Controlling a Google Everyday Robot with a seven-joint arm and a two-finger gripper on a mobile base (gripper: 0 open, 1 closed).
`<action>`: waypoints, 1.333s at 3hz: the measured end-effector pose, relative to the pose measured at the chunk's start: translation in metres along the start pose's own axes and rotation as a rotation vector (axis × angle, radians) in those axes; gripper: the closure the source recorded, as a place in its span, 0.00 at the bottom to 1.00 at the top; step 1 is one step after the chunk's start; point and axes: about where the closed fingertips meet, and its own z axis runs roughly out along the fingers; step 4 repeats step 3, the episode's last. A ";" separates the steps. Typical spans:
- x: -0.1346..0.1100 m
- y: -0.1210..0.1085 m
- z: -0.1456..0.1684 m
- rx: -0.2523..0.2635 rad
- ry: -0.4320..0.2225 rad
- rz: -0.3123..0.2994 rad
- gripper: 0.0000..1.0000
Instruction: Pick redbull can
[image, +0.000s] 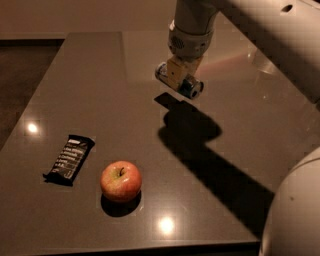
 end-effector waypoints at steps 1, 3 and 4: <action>-0.001 0.005 -0.041 -0.023 -0.064 -0.058 1.00; -0.006 0.007 -0.068 -0.034 -0.144 -0.086 1.00; -0.006 0.007 -0.068 -0.034 -0.144 -0.086 1.00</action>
Offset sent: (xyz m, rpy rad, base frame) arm -0.0434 -0.0153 0.0987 0.1338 -0.0503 0.1331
